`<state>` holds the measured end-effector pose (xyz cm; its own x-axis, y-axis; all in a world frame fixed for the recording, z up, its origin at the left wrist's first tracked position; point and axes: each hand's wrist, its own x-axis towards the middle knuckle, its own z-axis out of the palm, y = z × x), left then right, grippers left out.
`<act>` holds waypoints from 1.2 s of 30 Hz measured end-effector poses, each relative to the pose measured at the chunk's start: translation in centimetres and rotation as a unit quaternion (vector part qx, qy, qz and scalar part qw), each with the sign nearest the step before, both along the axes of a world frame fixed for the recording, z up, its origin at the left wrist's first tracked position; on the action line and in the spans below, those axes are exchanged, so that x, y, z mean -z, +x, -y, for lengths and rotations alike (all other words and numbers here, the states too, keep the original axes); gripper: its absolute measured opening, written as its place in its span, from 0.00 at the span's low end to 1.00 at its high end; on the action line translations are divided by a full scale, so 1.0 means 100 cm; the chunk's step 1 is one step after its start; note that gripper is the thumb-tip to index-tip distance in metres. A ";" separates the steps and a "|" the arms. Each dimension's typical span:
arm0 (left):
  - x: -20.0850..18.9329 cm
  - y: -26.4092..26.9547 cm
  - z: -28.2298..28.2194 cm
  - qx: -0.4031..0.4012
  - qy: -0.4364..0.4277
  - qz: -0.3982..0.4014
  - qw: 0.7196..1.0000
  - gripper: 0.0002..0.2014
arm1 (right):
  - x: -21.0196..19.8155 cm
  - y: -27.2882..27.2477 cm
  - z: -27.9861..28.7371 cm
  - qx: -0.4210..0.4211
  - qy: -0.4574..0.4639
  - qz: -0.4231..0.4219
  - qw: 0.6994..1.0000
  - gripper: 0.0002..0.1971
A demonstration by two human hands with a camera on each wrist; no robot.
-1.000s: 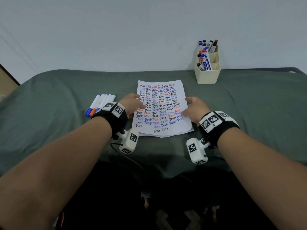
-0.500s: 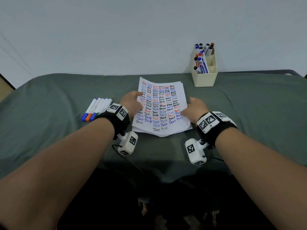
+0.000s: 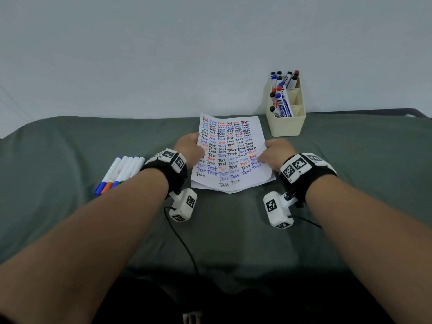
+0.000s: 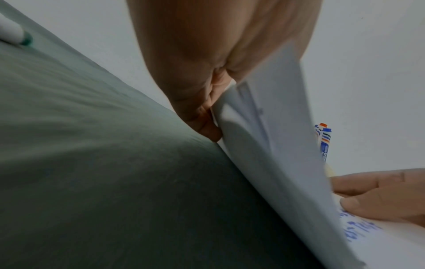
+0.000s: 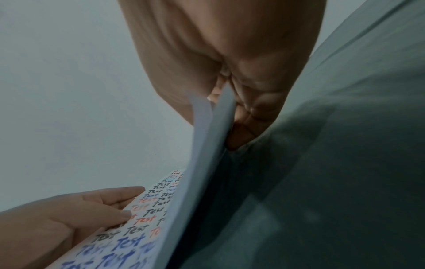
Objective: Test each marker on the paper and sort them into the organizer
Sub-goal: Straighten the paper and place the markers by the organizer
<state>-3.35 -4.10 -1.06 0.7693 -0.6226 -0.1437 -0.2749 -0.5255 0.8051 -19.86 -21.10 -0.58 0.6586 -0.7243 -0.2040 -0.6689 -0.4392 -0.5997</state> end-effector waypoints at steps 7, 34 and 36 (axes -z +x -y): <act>-0.007 0.018 0.038 0.028 0.073 0.038 0.996 0.31 | 0.001 0.018 0.028 0.031 0.009 0.009 0.999 0.17; 0.003 -0.010 -0.006 0.189 0.266 0.181 0.928 0.56 | 0.006 -0.016 0.008 -0.209 -0.115 -0.148 0.960 0.53; 0.004 -0.012 -0.008 0.185 0.255 0.188 0.930 0.53 | 0.008 -0.018 0.008 -0.205 -0.116 -0.141 0.962 0.53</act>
